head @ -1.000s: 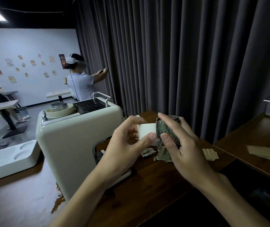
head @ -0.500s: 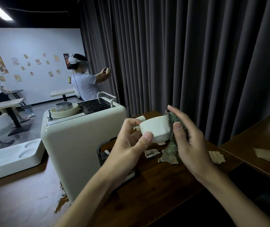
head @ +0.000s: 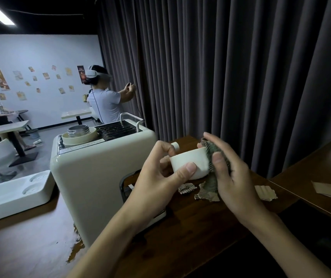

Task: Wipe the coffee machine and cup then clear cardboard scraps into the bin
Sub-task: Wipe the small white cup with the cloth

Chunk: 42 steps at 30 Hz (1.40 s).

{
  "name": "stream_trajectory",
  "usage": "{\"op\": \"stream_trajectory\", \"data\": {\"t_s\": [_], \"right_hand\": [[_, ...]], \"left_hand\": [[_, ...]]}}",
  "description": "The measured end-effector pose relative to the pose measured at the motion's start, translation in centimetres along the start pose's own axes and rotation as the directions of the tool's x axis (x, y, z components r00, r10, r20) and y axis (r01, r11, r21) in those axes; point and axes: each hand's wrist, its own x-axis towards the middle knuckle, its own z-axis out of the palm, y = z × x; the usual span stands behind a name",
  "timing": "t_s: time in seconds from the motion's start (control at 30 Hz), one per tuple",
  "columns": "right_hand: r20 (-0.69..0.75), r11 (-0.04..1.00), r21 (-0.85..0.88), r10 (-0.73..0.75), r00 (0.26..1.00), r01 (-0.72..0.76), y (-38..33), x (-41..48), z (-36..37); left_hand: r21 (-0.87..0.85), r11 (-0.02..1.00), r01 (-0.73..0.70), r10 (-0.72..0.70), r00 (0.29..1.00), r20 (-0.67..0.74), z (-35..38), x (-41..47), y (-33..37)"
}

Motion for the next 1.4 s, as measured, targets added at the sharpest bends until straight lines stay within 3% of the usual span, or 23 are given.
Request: {"op": "stream_trajectory", "data": {"t_s": [0.13,0.2,0.3,0.5,0.73,0.9,1.0,1.23,1.4], "right_hand": [[-0.072,0.981,0.156,0.125,0.99,-0.113,0.1,0.2,0.2],[-0.071,0.985,0.13,0.126,0.989,-0.116,0.2,0.2,0.3],[-0.062,0.99,0.095,0.11,0.992,-0.104,0.2,0.0,0.1],[0.024,0.996,0.015,0.082,0.996,-0.083,-0.4,0.0,0.1],[0.014,0.969,0.125,0.214,0.977,-0.214,0.2,0.4,-0.1],[0.011,0.973,0.049,0.223,0.975,-0.224,0.7,0.2,-0.2],[-0.009,0.967,0.028,0.252,0.968,-0.251,0.8,0.2,-0.2],[-0.084,0.981,-0.144,0.122,0.989,-0.133,1.2,-0.2,0.1],[-0.025,0.982,-0.162,0.09,0.996,-0.093,0.8,-0.8,-0.3]], "left_hand": [[-0.036,0.998,0.058,-0.057,0.998,0.032,0.2,0.0,0.0],[0.04,0.996,0.079,-0.081,0.996,0.035,0.2,0.1,-0.2],[0.242,0.97,-0.005,-0.002,1.0,0.027,-0.1,0.3,-0.1],[0.322,0.945,-0.059,0.045,0.998,0.051,-0.3,0.2,0.5],[0.123,0.992,0.042,-0.051,0.996,0.07,-0.1,-0.3,0.0],[0.179,0.978,0.108,-0.147,0.964,0.223,-0.4,-0.2,-0.2],[0.135,0.978,0.161,-0.188,0.957,0.221,-0.5,-0.3,-0.5],[-0.197,0.94,0.28,-0.267,0.96,0.09,0.7,-0.4,-2.9],[-0.323,0.875,0.359,-0.301,0.928,0.218,0.7,-0.4,-3.0]]}}
